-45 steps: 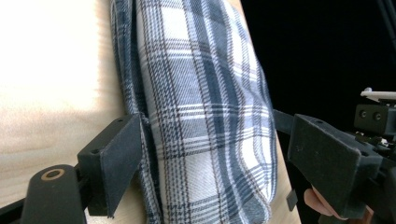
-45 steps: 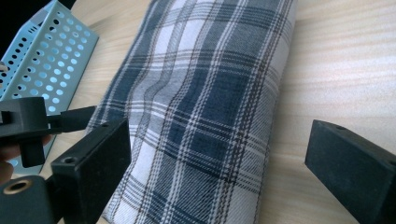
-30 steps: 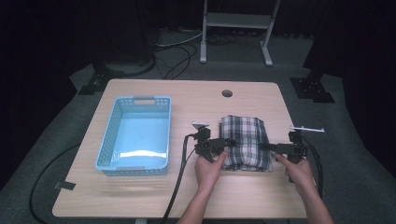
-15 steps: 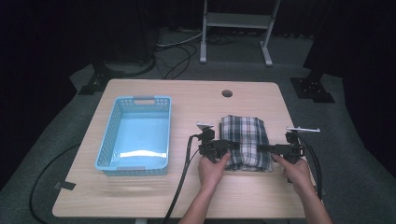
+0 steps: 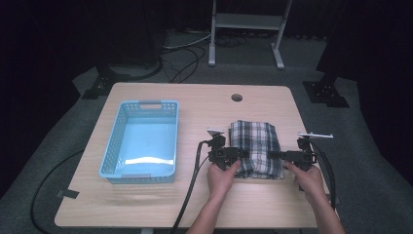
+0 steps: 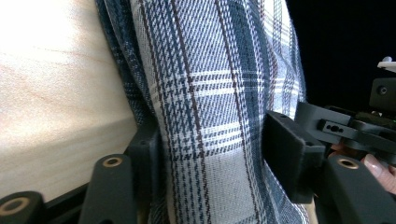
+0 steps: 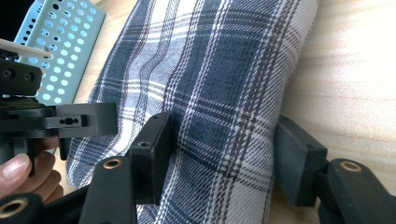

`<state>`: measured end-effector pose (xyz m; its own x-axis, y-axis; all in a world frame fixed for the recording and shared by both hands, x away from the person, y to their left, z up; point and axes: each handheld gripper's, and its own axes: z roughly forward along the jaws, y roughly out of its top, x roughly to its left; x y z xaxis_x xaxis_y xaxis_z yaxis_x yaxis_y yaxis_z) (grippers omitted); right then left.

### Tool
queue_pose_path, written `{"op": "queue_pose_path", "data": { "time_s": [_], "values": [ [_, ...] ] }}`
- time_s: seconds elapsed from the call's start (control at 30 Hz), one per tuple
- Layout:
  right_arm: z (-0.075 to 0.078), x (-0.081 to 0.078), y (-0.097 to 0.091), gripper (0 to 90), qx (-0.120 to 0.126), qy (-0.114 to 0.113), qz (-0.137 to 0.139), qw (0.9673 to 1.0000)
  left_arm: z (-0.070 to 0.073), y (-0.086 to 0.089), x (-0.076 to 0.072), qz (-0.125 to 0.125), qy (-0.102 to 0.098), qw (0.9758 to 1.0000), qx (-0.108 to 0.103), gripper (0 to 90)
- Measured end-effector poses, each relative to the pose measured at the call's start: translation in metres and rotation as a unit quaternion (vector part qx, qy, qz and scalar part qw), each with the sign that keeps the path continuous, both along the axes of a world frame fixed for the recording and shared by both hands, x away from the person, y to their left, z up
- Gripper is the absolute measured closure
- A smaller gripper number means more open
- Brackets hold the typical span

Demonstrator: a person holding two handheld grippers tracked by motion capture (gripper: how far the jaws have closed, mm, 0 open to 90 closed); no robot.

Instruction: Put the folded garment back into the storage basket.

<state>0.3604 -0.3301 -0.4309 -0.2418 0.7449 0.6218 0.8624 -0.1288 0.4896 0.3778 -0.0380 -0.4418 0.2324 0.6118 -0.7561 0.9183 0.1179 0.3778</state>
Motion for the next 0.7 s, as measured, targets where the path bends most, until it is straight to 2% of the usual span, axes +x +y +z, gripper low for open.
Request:
{"op": "queue_pose_path", "data": {
  "time_s": [0.27, 0.53, 0.7],
  "values": [
    [0.002, -0.001, 0.001, 47.6, 0.004, -0.01, -0.001, 0.9999, 0.001, 0.001, -0.001, -0.004, -0.01, 0.9999, -0.007, 47.1],
    [0.007, -0.005, 0.002, 51.6, 0.007, -0.034, -0.002, 0.9994, 0.005, 0.001, -0.002, -0.004, -0.022, 0.9996, -0.019, 47.1],
    [0.01, -0.007, 0.003, 52.0, 0.01, -0.038, -0.001, 0.9992, 0.008, 0.002, -0.003, -0.009, -0.028, 0.9993, -0.023, 47.2]
  ]
}}
